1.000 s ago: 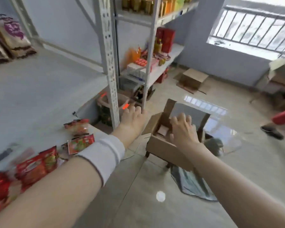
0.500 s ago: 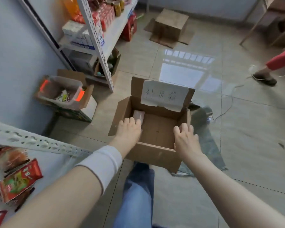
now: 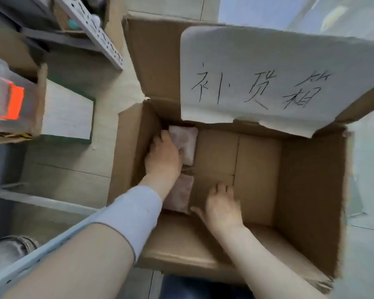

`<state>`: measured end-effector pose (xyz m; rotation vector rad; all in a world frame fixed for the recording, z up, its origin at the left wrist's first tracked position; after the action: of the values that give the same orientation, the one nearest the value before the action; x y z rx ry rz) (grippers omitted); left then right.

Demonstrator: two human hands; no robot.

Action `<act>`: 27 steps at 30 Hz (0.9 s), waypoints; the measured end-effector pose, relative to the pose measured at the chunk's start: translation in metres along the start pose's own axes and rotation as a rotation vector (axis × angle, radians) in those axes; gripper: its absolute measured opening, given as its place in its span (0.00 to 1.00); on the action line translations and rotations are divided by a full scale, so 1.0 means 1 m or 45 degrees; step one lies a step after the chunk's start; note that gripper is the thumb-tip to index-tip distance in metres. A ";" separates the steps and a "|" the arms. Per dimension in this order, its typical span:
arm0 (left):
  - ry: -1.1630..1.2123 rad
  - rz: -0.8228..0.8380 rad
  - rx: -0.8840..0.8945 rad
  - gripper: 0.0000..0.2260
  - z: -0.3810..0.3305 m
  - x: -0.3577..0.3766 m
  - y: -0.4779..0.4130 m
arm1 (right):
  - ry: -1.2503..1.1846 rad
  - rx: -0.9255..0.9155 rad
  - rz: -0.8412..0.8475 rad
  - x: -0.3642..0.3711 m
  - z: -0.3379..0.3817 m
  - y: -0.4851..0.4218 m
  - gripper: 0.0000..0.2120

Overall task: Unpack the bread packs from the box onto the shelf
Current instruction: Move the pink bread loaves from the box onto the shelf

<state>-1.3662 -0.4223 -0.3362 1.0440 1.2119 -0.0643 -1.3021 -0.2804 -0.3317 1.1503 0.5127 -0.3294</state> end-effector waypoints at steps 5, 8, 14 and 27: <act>0.160 -0.183 -0.033 0.28 -0.012 0.053 -0.042 | -0.535 0.178 0.128 0.050 0.006 -0.065 0.31; 0.345 -0.308 -0.076 0.27 -0.012 0.062 -0.045 | -0.667 0.249 0.068 0.057 -0.002 -0.077 0.29; 0.607 -0.126 -0.175 0.39 -0.017 0.049 -0.046 | -1.057 0.349 0.076 0.047 -0.022 -0.054 0.18; 1.224 0.375 -0.256 0.28 0.013 -0.027 0.059 | -1.311 0.514 -0.339 -0.034 -0.087 0.078 0.26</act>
<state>-1.3351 -0.4108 -0.2793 1.0861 1.8428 0.8586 -1.3104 -0.1711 -0.2801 1.1253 -0.3358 -1.2111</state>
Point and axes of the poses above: each hand's wrist, its own y-axis away from the middle knuckle, its own x-axis out of the palm, z = x × y, the point moved 3 cm from there along -y, towards the middle knuckle, and after that the axes turned 13 degrees about -x, right-handed, at the moved point
